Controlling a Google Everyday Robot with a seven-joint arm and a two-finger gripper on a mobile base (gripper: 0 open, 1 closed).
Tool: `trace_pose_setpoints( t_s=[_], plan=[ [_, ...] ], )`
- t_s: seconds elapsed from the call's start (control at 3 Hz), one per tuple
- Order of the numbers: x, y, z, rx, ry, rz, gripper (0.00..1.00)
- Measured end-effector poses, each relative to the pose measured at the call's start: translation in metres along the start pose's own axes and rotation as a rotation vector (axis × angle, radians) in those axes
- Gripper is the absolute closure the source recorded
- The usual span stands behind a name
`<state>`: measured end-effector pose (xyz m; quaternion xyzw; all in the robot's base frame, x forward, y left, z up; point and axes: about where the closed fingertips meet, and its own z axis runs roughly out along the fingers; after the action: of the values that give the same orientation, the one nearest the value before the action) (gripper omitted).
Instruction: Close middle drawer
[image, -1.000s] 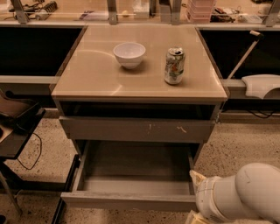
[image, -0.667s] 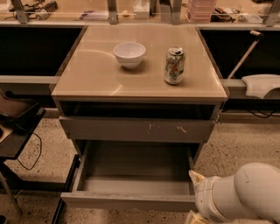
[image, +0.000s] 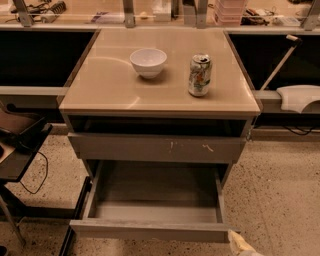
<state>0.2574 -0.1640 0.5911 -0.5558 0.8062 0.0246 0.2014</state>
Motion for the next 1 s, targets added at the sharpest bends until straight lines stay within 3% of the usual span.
trace_pose_setpoints(
  t_s=[0.33,0.67,1.0],
  plan=[
    [0.000,0.000,0.000,-0.001,0.000,0.000,0.00],
    [0.011,0.014,0.028,-0.030,-0.043,0.005,0.00],
    [0.043,0.042,0.078,-0.064,-0.089,0.021,0.00]
  ],
)
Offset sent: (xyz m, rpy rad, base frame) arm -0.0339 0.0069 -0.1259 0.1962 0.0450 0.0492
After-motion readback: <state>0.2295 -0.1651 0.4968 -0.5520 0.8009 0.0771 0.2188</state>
